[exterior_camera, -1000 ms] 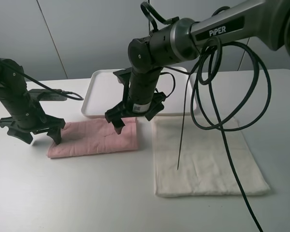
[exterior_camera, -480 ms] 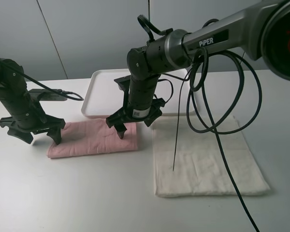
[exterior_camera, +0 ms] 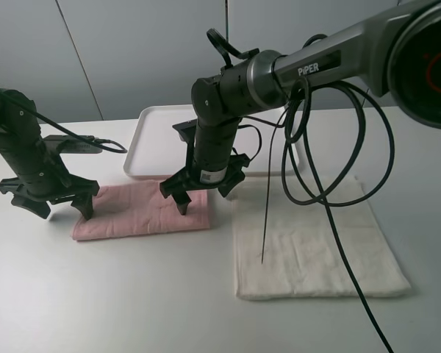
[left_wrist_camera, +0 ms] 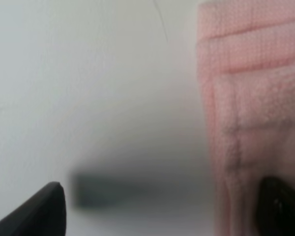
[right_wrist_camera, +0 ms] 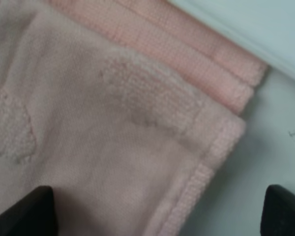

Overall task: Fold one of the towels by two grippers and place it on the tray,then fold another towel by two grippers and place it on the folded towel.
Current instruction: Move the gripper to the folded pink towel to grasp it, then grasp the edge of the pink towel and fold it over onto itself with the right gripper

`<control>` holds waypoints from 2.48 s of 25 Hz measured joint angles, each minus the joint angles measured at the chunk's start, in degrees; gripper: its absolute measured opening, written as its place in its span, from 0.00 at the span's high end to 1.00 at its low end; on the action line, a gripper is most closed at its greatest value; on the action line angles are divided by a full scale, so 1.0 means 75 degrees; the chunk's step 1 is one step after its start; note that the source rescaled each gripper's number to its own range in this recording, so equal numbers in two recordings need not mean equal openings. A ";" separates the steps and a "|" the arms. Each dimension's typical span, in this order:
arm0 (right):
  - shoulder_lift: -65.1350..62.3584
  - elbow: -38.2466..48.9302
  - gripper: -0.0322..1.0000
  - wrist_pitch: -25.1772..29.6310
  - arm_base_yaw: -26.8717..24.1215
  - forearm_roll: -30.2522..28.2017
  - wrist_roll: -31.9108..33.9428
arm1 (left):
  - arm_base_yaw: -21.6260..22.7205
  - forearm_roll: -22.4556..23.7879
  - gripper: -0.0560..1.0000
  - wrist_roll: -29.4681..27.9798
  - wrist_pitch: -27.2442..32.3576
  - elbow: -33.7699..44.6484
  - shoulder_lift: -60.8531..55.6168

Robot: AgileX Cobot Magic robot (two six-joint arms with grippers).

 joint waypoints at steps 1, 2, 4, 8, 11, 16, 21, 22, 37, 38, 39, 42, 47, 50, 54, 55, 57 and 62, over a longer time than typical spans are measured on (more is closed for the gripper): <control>0.0033 -0.0036 0.11 0.0049 0.0018 0.0000 0.0000 | 0.0000 0.0000 0.00 0.0000 0.0000 0.0000 0.0000; 0.0068 -0.0083 0.11 0.0063 0.0021 0.0000 0.0000 | 0.0000 0.0000 0.00 0.0000 0.0000 0.0000 0.0000; 0.0084 -0.0194 0.11 0.0089 0.0034 -0.0029 0.0000 | 0.0000 0.0000 0.00 0.0000 0.0000 0.0000 0.0000; 0.0102 -0.0238 0.11 0.0095 0.0038 -0.0063 -0.0011 | 0.0000 0.0000 0.00 0.0000 0.0000 0.0000 0.0000; 0.0185 -0.0253 0.11 0.0133 0.0051 -0.0078 -0.0011 | 0.0000 0.0000 0.00 0.0000 0.0000 0.0000 0.0000; 0.0248 -0.0304 0.11 0.0147 0.0067 -0.0035 -0.0011 | 0.0000 0.0000 0.00 0.0000 0.0000 0.0000 0.0000; 0.0263 -0.0304 0.22 0.0083 0.0067 -0.0023 -0.0011 | 0.0000 0.0000 0.00 0.0000 0.0000 0.0000 0.0000; 0.0263 -0.0304 0.28 0.0066 0.0067 -0.0023 -0.0031 | 0.0000 0.0000 0.00 0.0000 0.0000 0.0000 0.0000; 0.0273 -0.0304 0.91 0.0050 0.0085 0.0610 -0.0791 | 0.0000 0.0000 0.00 0.0000 0.0000 0.0000 0.0000; 0.0273 -0.0304 0.91 0.0050 0.0085 0.0610 -0.0812 | 0.0000 0.0000 0.00 0.0000 0.0000 0.0000 0.0000; 0.0273 -0.0304 0.91 0.0050 0.0085 0.0624 -0.0875 | 0.0000 0.0000 0.00 0.0000 0.0000 0.0000 0.0000; 0.0205 -0.0304 0.91 0.0080 0.0173 0.0624 -0.0938 | 0.0000 -0.0014 0.00 0.0000 0.0000 0.0000 0.0000; -0.0325 -0.0304 0.91 0.0147 0.0364 0.0638 -0.1099 | 0.0000 -0.0029 0.00 0.0000 0.0000 0.0000 0.0000; -0.0659 -0.0304 0.91 0.0147 0.0393 0.0638 -0.1115 | 0.0000 -0.0029 0.00 0.0000 0.0000 0.0000 0.0000; -0.0787 -0.0304 0.91 0.0414 0.0393 0.0986 -0.1319 | 0.0000 -0.0029 0.00 0.0000 0.0000 0.0000 0.0000; -0.0787 -0.0304 0.91 0.0526 0.0393 0.1135 -0.1436 | 0.0000 -0.0029 0.00 0.0000 0.0000 0.0000 0.0000; -0.0787 -0.0304 0.91 0.0686 0.0393 0.1399 -0.1555 | 0.0000 -0.0029 0.00 0.0000 0.0000 0.0000 0.0000; -0.0787 -0.0304 0.91 0.0360 0.0393 0.2275 -0.1722 | 0.0000 -0.0056 0.00 0.0000 0.0016 0.0000 0.0000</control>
